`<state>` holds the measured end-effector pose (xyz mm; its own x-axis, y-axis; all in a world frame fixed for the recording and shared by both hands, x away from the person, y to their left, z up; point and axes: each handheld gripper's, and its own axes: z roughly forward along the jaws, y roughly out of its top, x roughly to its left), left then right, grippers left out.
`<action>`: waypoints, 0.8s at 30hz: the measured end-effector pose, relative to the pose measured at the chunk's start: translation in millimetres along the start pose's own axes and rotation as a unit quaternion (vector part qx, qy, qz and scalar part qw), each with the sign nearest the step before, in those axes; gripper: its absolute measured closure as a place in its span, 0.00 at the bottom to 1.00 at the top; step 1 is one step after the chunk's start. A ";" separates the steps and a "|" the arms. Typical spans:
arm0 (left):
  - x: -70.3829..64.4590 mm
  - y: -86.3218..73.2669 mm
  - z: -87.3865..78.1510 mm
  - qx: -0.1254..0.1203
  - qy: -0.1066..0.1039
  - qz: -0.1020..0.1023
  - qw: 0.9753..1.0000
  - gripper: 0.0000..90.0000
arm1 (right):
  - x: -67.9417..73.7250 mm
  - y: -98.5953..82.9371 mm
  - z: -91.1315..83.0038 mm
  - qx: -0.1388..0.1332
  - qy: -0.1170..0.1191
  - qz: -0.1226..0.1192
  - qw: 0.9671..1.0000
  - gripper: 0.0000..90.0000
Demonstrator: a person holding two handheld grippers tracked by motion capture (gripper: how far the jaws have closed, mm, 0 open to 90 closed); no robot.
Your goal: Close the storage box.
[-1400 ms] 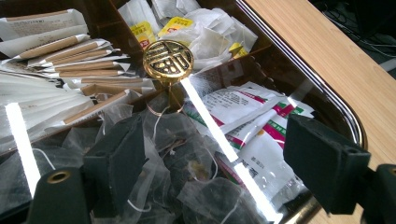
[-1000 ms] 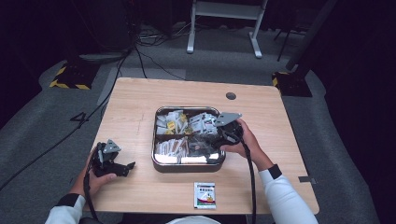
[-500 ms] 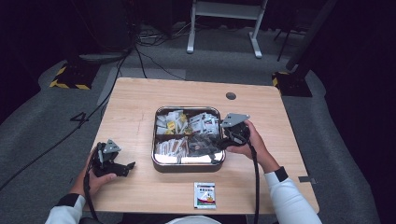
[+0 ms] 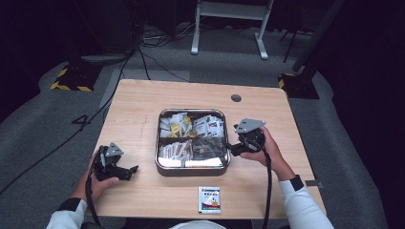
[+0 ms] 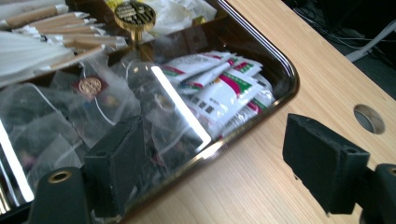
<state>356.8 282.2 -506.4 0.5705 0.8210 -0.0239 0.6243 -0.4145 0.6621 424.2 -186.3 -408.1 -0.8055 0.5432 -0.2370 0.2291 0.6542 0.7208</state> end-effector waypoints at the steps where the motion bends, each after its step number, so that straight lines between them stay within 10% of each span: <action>1: 0.0 0.0 0.0 0.000 0.000 0.000 1.000 0.00 | -0.8 -2.0 -1.9 -0.001 -0.001 0.001 1.000 0.25; 24: 0.0 0.0 0.0 0.000 0.000 0.000 1.000 0.00 | -22.9 -63.9 -37.1 0.022 -0.037 0.049 0.998 0.25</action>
<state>356.8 282.2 -506.4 0.5700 0.8213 -0.0243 0.6247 -0.4139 0.6622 407.7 -260.1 -424.6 -0.7357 0.6422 -0.2150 0.3301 0.6172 0.7142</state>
